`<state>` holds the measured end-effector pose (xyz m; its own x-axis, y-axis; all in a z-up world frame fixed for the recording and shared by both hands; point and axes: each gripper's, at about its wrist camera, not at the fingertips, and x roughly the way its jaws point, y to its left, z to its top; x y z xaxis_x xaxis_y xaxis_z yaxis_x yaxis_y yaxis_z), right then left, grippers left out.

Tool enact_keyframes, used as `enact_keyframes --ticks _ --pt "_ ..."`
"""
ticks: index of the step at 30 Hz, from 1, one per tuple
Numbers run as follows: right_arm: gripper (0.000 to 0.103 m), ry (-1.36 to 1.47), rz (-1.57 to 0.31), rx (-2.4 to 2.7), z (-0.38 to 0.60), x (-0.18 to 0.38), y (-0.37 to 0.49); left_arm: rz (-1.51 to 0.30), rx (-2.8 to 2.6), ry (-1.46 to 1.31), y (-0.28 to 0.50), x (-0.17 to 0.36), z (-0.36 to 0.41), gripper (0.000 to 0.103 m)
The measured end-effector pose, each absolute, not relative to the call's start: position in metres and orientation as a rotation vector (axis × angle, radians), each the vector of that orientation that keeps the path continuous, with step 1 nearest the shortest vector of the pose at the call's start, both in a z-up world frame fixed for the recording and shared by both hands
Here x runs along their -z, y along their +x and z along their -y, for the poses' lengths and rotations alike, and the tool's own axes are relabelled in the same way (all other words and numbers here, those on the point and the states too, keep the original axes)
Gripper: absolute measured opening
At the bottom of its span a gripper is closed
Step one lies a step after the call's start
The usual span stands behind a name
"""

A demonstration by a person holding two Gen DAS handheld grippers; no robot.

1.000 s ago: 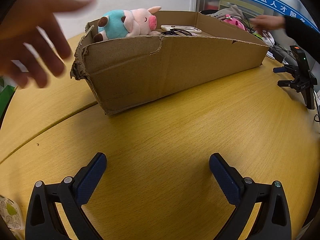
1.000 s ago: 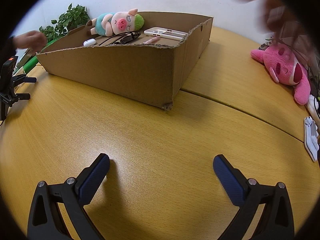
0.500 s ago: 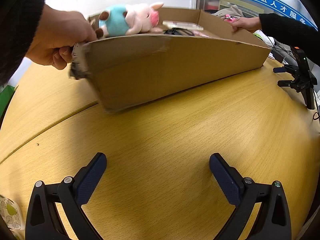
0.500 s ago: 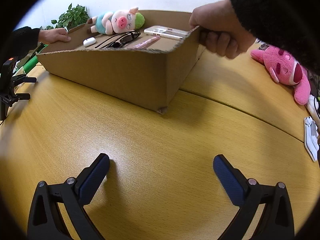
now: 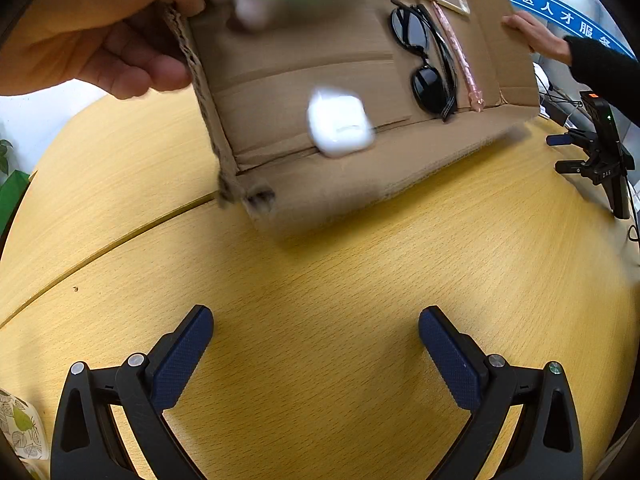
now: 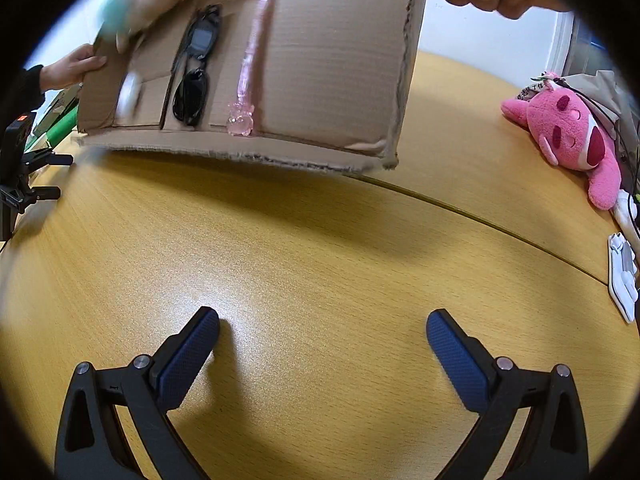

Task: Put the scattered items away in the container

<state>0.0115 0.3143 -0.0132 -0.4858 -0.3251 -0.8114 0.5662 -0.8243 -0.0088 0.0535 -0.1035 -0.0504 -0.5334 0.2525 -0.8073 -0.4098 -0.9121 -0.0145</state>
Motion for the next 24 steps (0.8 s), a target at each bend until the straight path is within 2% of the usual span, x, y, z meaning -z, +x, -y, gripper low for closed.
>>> enact_keyframes --ticks 24 --pt "0.103 1.178 -0.374 2.308 -0.3158 0.0084 0.015 -0.25 -2.446 -1.248 0.0513 0.0503 0.1038 0.103"
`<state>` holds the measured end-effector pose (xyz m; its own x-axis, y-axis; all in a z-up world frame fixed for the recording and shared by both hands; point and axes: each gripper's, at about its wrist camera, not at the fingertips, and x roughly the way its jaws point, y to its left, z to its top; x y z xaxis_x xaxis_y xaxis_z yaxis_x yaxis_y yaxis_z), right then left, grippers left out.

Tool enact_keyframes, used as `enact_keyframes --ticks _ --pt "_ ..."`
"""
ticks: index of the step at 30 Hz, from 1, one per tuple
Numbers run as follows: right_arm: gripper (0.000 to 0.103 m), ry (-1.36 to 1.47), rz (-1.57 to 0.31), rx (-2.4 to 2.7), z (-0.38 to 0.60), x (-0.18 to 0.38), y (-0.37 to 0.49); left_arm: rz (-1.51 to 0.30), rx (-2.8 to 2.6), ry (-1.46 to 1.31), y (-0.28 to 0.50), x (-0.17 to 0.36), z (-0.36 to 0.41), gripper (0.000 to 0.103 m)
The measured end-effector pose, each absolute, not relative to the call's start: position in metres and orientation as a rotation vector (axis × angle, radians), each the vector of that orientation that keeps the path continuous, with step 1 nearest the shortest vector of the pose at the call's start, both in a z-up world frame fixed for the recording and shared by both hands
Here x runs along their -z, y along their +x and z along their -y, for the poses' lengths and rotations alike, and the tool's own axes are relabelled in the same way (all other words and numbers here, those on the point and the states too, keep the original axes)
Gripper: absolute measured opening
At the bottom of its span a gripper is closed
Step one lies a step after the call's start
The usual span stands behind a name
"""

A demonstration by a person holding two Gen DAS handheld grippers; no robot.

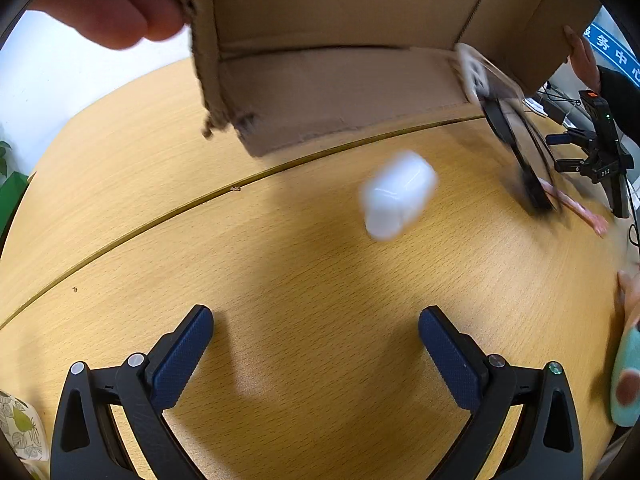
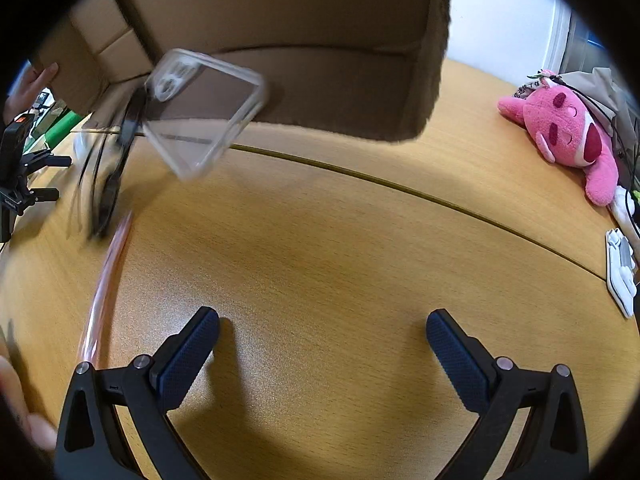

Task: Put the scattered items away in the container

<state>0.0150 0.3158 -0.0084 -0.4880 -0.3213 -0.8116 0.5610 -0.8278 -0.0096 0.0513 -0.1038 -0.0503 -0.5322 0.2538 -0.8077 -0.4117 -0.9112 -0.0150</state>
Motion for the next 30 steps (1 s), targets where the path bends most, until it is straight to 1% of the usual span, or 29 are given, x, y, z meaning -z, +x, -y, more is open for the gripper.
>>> enact_keyframes --ticks 30 --pt "0.103 1.176 -0.376 2.303 -0.3127 -0.0002 0.0169 -0.24 -2.463 -1.254 0.0487 0.0492 0.1044 0.103"
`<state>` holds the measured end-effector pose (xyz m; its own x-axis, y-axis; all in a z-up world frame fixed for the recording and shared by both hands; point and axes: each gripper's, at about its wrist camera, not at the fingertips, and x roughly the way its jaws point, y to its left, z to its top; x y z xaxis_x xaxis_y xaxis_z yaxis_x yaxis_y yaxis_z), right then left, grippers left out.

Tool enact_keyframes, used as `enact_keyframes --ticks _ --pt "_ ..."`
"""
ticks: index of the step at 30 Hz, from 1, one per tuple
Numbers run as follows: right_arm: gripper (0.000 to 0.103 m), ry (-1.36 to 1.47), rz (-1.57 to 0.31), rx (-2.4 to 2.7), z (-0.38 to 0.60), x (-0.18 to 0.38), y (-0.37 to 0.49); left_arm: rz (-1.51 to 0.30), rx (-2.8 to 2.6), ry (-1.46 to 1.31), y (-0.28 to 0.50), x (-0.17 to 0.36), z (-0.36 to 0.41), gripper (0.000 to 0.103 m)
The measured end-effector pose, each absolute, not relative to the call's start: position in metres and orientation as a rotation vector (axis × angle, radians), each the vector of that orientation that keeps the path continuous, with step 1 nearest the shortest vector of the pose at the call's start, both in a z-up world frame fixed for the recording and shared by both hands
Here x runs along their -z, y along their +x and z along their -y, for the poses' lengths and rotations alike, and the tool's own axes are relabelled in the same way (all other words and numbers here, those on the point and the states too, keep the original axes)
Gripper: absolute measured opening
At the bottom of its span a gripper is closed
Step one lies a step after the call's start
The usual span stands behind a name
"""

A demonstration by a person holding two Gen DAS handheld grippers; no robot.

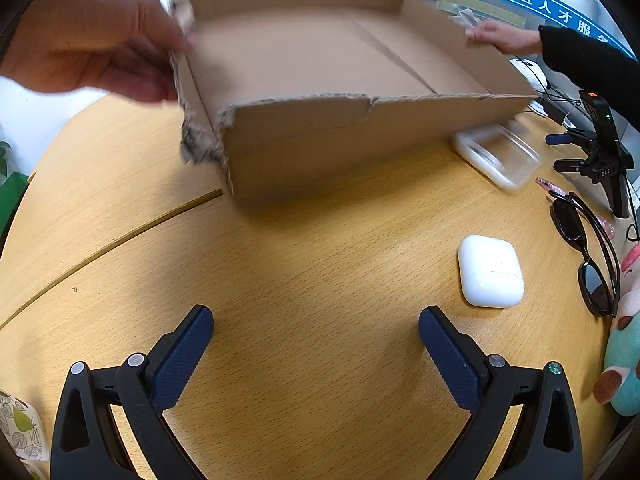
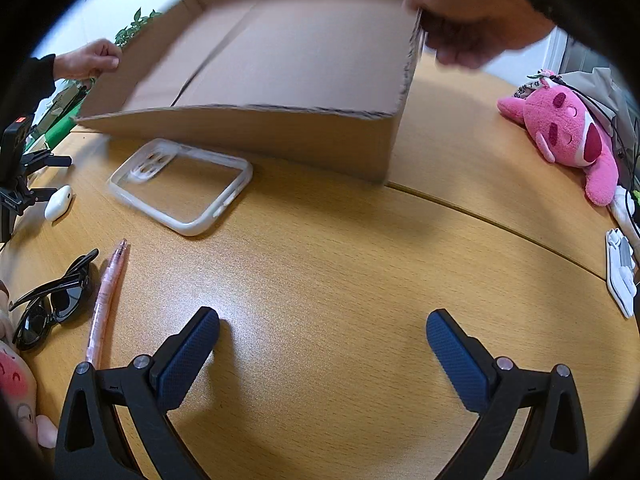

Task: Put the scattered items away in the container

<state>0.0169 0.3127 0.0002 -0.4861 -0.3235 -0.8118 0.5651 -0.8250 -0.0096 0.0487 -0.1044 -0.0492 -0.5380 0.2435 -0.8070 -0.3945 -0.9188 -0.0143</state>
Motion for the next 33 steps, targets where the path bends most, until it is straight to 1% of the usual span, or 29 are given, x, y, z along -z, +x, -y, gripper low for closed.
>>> enact_keyframes --ticks 25,33 --pt "0.103 1.174 -0.375 2.3 -0.312 0.004 0.021 -0.234 -2.47 -1.256 0.053 0.048 0.104 0.103" --pt "0.103 1.202 -0.346 2.352 -0.312 0.003 0.03 -0.206 -2.513 -1.285 0.054 0.049 0.101 0.103"
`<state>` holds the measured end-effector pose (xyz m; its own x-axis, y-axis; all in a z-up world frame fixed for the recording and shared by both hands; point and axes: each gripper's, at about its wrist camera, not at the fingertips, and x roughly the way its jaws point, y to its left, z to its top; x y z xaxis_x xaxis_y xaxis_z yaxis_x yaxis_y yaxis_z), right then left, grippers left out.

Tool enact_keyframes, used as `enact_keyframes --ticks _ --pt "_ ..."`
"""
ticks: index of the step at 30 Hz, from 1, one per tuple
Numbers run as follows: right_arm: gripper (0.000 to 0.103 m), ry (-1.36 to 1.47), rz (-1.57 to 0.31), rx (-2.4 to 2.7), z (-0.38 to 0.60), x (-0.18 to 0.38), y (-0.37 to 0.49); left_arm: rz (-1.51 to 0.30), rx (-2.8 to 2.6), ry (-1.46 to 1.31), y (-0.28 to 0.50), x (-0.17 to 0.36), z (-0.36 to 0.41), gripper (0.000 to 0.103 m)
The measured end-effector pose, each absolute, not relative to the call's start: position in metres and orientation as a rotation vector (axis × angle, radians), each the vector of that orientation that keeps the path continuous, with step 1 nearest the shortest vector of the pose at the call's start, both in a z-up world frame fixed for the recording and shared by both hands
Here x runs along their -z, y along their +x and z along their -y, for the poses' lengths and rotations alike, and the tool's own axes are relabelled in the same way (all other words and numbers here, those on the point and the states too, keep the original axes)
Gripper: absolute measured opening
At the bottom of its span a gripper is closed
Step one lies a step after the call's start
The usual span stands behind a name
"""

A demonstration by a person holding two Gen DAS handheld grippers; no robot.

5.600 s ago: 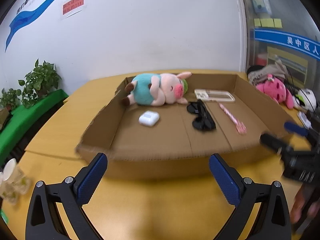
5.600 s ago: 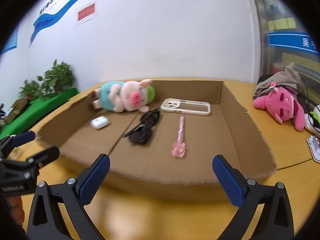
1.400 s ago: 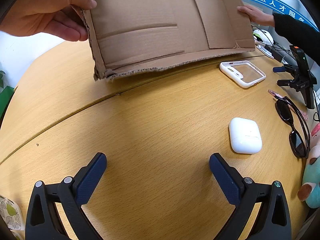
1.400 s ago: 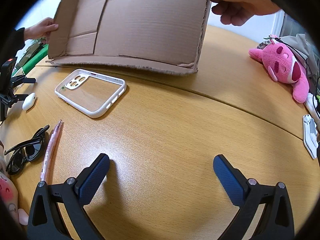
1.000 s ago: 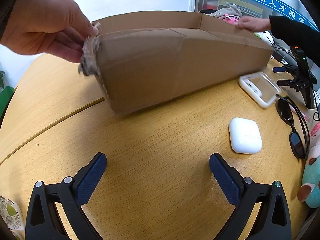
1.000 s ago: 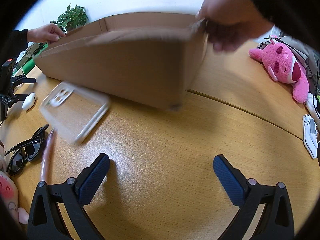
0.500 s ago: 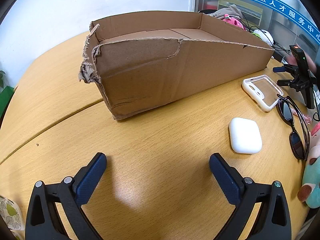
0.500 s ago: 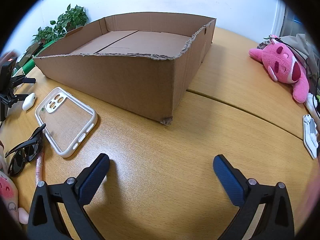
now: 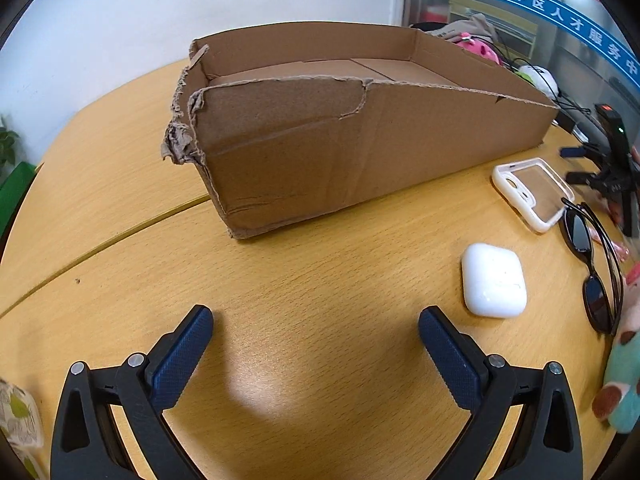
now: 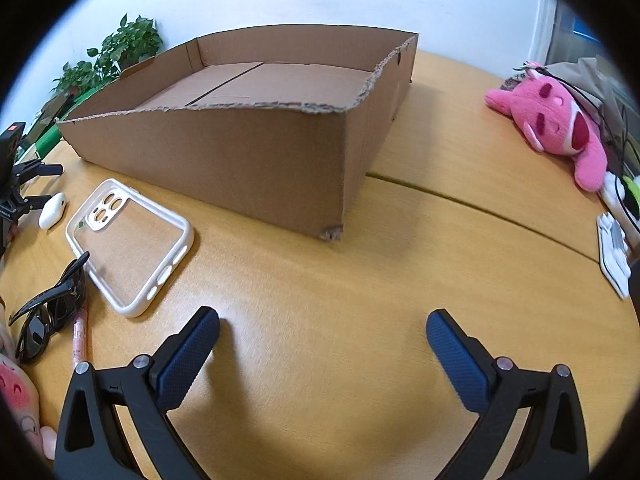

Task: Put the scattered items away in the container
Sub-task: 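Lower both grippers around the pink-and-teal plush pig from either side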

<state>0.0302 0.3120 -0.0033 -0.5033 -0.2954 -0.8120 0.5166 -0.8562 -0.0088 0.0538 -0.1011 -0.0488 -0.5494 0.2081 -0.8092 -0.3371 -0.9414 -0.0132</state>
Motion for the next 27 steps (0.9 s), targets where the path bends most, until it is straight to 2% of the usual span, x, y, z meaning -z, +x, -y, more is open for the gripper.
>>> enact_keyframes --ticks 3,6,10,15,20,27 --pt "0.103 1.236 -0.324 2.381 -0.319 0.003 0.037 -0.189 -2.516 -1.333 0.067 0.046 0.101 0.103" --pt "0.103 1.23 -0.248 2.464 -0.335 -0.008 0.057 -0.12 -2.605 -1.218 0.099 0.021 0.099 0.103" --pt "0.103 1.114 -0.111 2.556 -0.353 -0.05 0.096 0.065 -2.712 -0.972 0.157 -0.036 0.085 0.103" --pt "0.103 0.932 -0.053 2.551 -0.333 -0.103 0.154 0.148 -2.672 -0.818 0.215 -0.079 0.037 0.103" --pt "0.103 0.839 -0.024 2.459 -0.303 -0.122 0.207 0.272 -2.48 -0.885 0.235 -0.064 0.001 0.103" --pt "0.103 0.949 0.0 2.346 -0.265 -0.088 0.242 0.326 -2.305 -0.976 0.24 -0.035 -0.024 0.103"
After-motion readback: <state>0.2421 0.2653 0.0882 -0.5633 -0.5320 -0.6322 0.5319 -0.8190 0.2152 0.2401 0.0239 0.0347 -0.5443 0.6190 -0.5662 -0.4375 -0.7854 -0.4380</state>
